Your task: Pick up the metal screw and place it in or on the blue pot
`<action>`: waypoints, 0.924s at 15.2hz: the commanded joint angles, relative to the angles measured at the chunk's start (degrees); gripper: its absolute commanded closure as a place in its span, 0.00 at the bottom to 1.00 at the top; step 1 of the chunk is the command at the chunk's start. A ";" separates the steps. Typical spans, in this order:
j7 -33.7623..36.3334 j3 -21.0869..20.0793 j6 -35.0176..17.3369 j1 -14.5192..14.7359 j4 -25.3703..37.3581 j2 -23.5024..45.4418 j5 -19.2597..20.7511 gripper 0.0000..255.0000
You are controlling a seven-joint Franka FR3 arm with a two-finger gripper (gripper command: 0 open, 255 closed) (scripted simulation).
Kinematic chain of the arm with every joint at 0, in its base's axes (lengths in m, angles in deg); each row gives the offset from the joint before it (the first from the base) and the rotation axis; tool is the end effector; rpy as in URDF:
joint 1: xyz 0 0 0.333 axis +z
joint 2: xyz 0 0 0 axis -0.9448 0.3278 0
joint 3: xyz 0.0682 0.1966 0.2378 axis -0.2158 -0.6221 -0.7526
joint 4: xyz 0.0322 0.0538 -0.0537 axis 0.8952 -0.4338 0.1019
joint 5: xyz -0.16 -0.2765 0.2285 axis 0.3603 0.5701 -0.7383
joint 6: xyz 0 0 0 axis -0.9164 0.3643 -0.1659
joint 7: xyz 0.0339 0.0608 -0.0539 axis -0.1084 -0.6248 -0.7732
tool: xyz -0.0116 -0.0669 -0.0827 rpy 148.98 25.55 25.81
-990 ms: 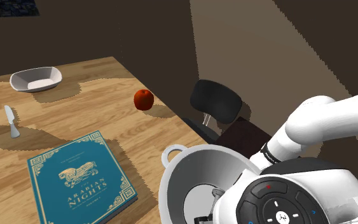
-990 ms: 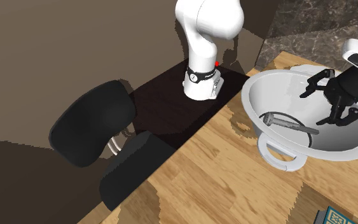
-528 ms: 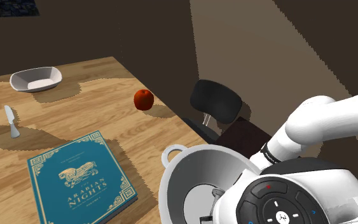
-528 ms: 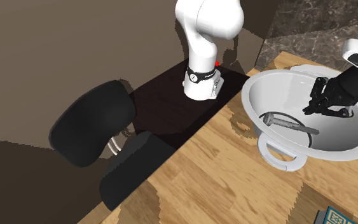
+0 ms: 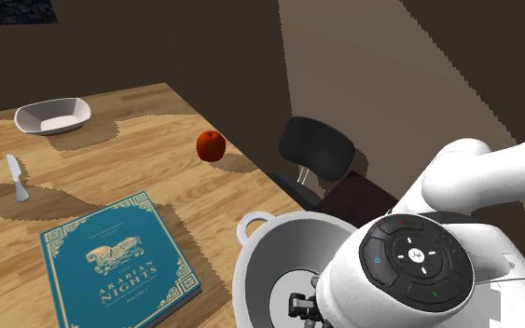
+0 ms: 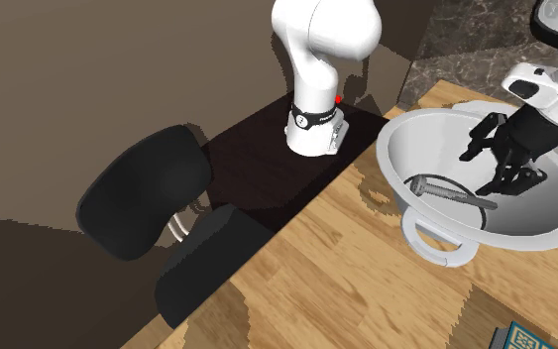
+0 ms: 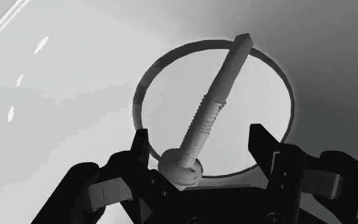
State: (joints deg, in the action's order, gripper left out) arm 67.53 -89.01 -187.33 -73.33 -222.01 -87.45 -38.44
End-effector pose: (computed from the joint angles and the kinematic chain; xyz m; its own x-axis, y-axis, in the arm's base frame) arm 0.0654 0.4315 0.3190 0.6048 -0.7809 0.1563 -0.7964 -0.5905 0.1308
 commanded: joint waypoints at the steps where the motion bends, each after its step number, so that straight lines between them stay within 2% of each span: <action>1: 11.38 4.69 -8.09 7.74 -10.74 -6.00 -12.04 0.00; 2: 12.77 4.88 -8.90 8.64 -12.04 -7.09 -13.76 0.00; 9: 10.75 -2.98 -14.51 4.77 -12.93 -4.90 -18.82 0.00; 14: 10.74 -2.99 -14.48 4.76 -12.93 -4.93 -18.85 0.00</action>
State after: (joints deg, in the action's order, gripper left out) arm 78.28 -91.96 -201.78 -68.56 -234.92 -92.39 -57.26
